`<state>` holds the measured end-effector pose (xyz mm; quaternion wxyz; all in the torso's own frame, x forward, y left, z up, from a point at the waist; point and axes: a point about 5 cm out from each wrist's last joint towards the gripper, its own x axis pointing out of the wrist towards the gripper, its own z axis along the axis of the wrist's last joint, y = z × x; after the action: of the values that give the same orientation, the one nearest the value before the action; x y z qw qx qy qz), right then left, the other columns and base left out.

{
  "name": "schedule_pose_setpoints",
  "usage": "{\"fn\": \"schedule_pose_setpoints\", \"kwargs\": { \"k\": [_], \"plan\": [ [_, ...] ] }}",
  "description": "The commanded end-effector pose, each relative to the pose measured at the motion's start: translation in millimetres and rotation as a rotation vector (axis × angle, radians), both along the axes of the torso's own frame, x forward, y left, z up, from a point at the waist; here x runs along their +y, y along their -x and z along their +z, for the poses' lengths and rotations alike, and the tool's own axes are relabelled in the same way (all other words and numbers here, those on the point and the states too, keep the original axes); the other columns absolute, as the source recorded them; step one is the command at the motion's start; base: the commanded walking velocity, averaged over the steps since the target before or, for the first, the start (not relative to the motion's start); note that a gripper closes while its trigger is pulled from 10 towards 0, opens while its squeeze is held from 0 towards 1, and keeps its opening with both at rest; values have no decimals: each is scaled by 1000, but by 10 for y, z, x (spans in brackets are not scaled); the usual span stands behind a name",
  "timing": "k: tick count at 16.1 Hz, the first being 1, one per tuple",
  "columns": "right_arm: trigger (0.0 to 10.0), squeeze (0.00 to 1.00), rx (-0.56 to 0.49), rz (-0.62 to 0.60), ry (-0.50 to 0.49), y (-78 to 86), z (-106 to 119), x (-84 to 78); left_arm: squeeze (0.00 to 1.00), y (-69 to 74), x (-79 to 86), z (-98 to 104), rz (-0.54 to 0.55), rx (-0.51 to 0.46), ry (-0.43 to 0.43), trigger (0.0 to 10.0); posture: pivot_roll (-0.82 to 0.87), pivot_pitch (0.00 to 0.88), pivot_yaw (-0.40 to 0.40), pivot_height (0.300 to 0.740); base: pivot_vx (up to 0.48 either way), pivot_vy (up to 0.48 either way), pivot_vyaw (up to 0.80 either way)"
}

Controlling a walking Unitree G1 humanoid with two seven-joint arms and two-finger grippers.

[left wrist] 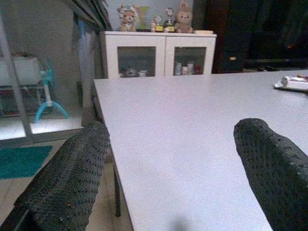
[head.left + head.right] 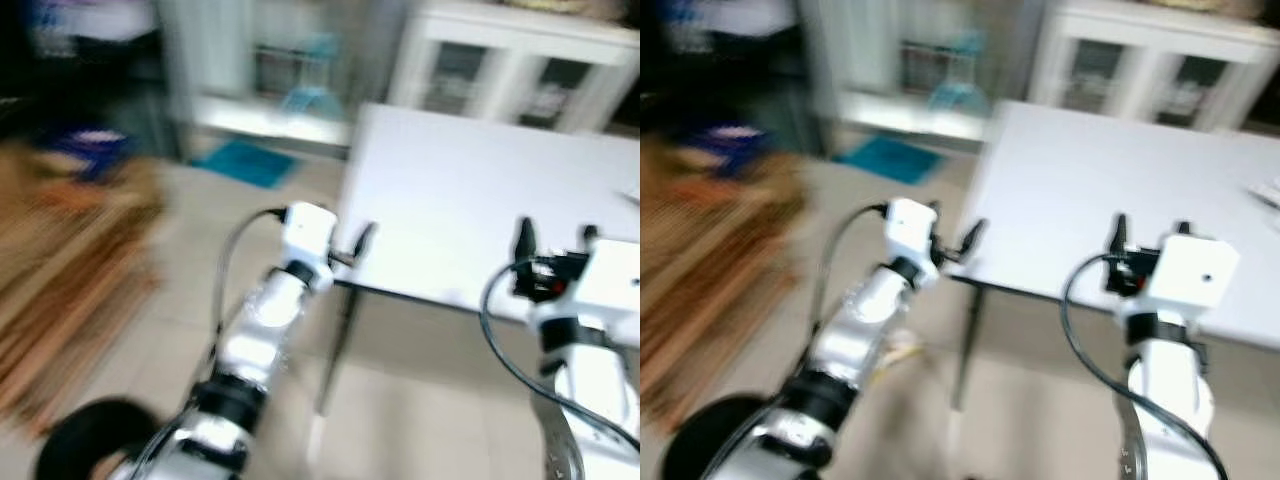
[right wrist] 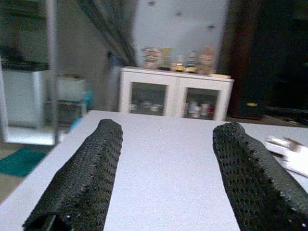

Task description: Picking trash to rubbish bin

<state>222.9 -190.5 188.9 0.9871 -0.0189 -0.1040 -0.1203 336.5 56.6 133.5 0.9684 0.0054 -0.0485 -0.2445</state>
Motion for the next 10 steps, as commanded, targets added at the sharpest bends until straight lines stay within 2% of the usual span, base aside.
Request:
{"fn": "schedule_pose_setpoints", "kwargs": {
  "k": [1, 2, 3, 4, 6, 10],
  "plan": [
    [10000, 0, -2, -24, 7, -5, 26, -37, 0, -19, -56, 32, -10, 1, -2, 10000, 76, 3, -62, 740, 0, 0, 0],
    [10000, 0, 71, -83, -26, -30, -48, -83, 0, -23, -52, 23, -7, 10, -3, 10000, 78, 2, -62, 740, 0, 0, 0],
    [10000, 0, 151, -96, -11, -72, -108, -98, 0, -28, -42, 19, -2, 14, -8, 10000, 79, 2, -63, 740, 0, 0, 0],
    [10000, 0, 186, -87, 19, -106, -124, -74, 0, -38, -27, 14, 4, 21, -5, 10000, 80, 3, -63, 740, 0, -277, 0],
    [10000, 0, 122, 15, -17, -108, -54, 1, 0, -50, -31, 17, 3, 25, -2, 10000, 84, 4, -61, 740, 0, -416, 0],
    [10000, 0, 104, 43, -65, -97, -26, -10, 0, -57, -25, 5, 1, 32, -7, 10000, 85, 3, -58, 740, 0, -451, 0]
  ]
}}
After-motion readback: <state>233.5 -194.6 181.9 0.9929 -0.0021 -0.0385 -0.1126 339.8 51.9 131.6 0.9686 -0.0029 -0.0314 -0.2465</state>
